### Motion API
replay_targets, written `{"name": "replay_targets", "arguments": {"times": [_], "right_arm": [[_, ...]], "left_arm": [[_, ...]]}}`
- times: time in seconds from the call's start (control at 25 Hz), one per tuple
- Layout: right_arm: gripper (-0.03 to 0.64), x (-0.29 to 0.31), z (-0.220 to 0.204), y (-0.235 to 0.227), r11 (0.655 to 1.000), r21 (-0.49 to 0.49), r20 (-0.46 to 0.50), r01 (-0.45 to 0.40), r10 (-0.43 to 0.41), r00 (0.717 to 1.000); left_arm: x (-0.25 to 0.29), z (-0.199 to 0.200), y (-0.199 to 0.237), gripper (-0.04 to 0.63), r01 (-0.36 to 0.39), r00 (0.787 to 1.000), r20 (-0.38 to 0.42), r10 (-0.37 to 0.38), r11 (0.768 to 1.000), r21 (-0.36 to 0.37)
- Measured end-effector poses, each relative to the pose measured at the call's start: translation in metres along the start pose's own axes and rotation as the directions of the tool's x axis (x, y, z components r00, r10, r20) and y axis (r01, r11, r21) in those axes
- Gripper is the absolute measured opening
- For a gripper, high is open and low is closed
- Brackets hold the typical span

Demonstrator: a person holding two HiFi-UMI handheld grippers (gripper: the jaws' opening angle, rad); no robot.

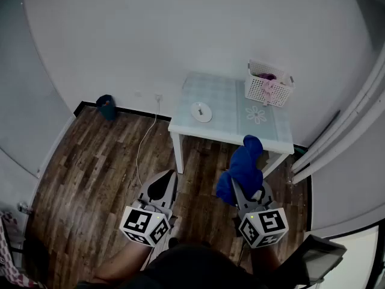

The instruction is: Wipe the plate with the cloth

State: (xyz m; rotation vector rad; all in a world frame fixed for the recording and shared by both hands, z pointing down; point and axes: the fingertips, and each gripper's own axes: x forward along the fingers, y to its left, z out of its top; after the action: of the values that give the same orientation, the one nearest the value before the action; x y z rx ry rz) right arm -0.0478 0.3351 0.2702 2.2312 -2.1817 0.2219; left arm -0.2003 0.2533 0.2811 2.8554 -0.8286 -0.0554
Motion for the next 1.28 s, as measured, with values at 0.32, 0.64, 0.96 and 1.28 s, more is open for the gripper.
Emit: {"name": "replay_targets", "arguments": {"times": [0.32,0.64,0.96,1.28], "right_arm": [[0.147,0.009,0.000,-0.003,1.000,0.006,0.004,0.004,-0.004,1.000],[0.149,0.023,0.009,-0.002,1.000,0.020,0.032,0.018,-0.019,0.999],[0.149,0.039,0.012,0.010,1.000,0.021,0.042,0.018,-0.019,0.999],[0.149,0.054,0.009,0.025,0.999,0.014,0.038,0.028,-0.029,0.999]], "left_arm": [[0.002,-0.001,0.004,0.006,-0.004,1.000,-0.001,0.004,1.000,-0.003],[0.005,0.001,0.017,0.006,0.012,1.000,0.005,-0.011,1.000,-0.010],[0.008,0.004,0.029,0.006,0.047,0.999,0.008,-0.047,0.999,0.016],[0.011,0.001,0.049,0.008,0.087,0.996,0.025,-0.087,0.996,-0.015]]}}
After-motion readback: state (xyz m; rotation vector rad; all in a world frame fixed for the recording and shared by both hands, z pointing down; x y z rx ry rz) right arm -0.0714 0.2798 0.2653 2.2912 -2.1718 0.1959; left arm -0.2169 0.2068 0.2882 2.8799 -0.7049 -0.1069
